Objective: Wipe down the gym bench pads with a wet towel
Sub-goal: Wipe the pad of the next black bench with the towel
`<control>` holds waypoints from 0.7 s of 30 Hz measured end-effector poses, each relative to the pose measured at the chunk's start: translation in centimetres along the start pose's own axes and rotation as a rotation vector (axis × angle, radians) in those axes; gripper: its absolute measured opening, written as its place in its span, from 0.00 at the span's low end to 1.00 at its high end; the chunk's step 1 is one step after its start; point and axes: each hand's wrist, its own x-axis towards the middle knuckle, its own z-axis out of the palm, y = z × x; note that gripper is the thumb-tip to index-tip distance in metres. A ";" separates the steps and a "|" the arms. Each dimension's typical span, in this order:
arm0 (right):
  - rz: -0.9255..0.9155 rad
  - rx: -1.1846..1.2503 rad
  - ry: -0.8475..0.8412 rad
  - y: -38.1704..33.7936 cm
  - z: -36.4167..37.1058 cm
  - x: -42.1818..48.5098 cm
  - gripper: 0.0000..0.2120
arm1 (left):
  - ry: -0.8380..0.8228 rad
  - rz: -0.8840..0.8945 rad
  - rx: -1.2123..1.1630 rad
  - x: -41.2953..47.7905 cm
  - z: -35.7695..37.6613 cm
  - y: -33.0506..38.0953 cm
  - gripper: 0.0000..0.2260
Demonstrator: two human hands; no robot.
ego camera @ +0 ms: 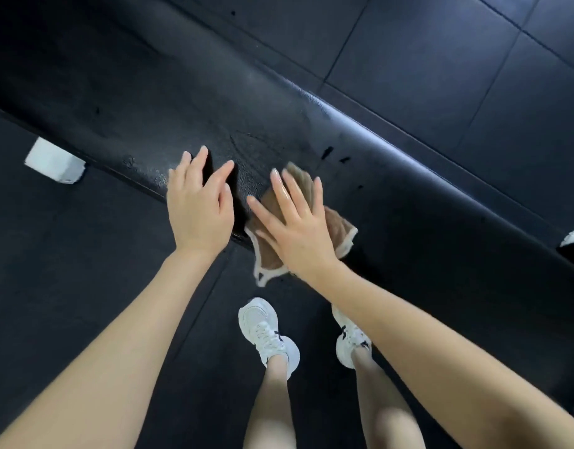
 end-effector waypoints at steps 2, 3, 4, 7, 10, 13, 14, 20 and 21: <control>0.005 0.019 0.003 0.5 0.3 1.3 0.21 | -0.021 0.024 0.083 -0.4 0.8 0.4 0.17; -0.005 0.014 -0.010 1.1 0.2 0.5 0.21 | -0.034 0.034 0.124 -0.6 1.2 0.5 0.18; 0.000 0.003 -0.027 2.1 -0.3 -1.3 0.21 | -0.046 0.038 0.160 -0.9 1.4 0.5 0.19; 0.136 -0.057 -0.070 6.4 -3.0 -9.0 0.21 | -0.069 0.039 0.217 -1.1 1.7 0.6 0.20; 0.270 -0.047 -0.112 8.8 -4.8 -12.0 0.23 | -0.069 0.018 0.213 -0.9 1.7 1.2 0.20; 0.358 -0.005 -0.067 8.7 -3.2 -6.2 0.24 | -0.039 0.003 0.165 -0.3 1.6 2.0 0.20; 0.353 -0.007 -0.037 8.5 -2.4 -2.9 0.27 | -0.030 0.010 0.158 0.0 1.7 2.3 0.20; 0.270 -0.067 -0.061 7.6 -0.7 6.9 0.23 | -0.023 0.035 0.136 0.9 2.7 5.5 0.19; 0.242 -0.067 -0.085 8.1 -1.1 5.3 0.23 | -0.030 0.034 0.131 0.9 2.8 6.2 0.19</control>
